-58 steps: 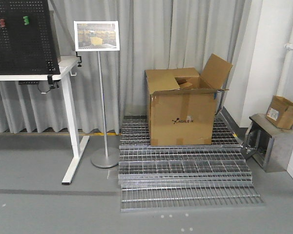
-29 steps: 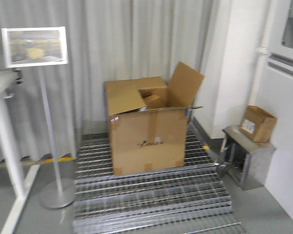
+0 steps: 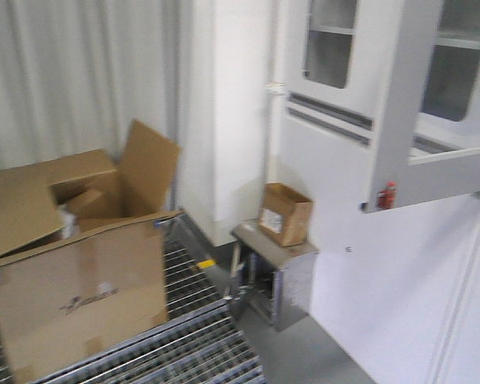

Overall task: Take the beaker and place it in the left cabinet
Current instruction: 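Drive the base across the room toward the grey cabinet, then position the base in front of the open cabinet shelf with the blue tray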

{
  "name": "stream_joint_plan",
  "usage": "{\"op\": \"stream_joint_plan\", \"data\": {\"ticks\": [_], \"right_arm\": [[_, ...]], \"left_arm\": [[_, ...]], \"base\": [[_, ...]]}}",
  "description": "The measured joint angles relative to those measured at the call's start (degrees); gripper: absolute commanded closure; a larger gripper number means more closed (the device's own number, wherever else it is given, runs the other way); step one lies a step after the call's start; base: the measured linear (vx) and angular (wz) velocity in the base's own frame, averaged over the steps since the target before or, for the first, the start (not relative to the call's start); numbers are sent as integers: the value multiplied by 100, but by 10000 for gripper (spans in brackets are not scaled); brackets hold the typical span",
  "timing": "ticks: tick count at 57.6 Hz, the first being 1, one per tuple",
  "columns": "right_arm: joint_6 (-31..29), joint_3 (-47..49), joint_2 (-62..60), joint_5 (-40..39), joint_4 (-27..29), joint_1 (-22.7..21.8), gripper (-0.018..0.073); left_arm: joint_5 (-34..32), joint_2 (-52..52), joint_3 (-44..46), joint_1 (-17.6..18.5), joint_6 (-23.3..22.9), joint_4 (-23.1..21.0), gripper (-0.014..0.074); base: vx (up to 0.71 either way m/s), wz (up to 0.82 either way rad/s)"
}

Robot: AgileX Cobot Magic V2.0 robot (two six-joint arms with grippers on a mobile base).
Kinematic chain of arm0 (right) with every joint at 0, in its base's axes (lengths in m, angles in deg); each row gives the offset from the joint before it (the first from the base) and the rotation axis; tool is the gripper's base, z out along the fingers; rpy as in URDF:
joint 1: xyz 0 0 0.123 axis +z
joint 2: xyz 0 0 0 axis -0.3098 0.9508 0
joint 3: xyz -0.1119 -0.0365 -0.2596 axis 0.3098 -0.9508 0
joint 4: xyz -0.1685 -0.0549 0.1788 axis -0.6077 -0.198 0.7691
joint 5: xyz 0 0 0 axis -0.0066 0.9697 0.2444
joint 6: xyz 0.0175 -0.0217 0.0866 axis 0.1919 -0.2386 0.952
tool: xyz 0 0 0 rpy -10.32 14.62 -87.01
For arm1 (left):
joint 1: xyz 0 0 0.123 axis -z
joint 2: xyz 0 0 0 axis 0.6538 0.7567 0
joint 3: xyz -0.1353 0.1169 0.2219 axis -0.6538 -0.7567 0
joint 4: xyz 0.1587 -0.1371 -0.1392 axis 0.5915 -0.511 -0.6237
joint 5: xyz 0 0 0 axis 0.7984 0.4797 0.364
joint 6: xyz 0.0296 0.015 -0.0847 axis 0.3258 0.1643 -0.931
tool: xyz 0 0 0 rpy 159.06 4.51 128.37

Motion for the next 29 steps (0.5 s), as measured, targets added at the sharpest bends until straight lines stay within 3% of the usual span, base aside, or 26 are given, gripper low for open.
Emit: {"op": "stream_joint_plan", "data": {"ticks": [29], "right_arm": [[0,0,0,0,0,0,564]], "left_arm": [[0,0,0,0,0,0,595]], "base": [[39,-75]]}}
